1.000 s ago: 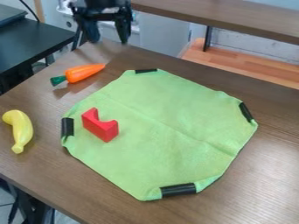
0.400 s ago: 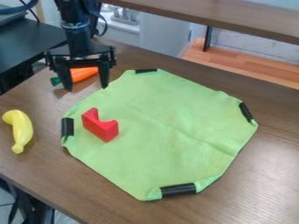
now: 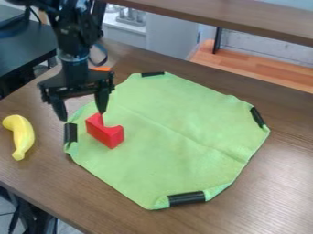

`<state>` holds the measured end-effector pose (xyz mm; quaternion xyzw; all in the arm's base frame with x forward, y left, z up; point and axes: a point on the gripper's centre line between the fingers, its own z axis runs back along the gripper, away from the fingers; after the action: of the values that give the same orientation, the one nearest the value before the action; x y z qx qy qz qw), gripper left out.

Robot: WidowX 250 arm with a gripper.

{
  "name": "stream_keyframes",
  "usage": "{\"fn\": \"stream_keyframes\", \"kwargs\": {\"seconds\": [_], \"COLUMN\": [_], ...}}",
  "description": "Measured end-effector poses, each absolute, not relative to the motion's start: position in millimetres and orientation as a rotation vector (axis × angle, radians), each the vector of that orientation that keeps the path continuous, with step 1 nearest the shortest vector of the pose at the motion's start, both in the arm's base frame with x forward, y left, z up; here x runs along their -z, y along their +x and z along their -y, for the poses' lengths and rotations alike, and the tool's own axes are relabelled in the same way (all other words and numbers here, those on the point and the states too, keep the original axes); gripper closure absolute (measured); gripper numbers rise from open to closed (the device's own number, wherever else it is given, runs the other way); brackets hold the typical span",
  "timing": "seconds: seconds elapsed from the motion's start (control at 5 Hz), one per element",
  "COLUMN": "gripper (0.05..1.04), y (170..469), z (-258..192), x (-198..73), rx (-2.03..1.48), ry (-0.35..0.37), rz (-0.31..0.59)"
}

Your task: Put the red object to the right of the green cloth

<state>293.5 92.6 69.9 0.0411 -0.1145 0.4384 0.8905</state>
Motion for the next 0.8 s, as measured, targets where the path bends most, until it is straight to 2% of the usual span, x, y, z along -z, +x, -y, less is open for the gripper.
{"fn": "stream_keyframes", "kwargs": {"seconds": [0.2, 0.4, 0.6, 0.8], "gripper": [0.083, 0.083, 0.083, 0.083], "y": [300.0, 304.0, 309.4, 311.7], "z": [-87.0, -87.3, -83.7, -86.3], "x": [-65.3, -54.0, -47.6, -39.8], "rx": [-0.96, -1.001, -1.004, -1.017], "ry": [0.01, -0.06, -0.101, -0.084], "rz": [0.284, 0.269, 0.27, 0.246]}}
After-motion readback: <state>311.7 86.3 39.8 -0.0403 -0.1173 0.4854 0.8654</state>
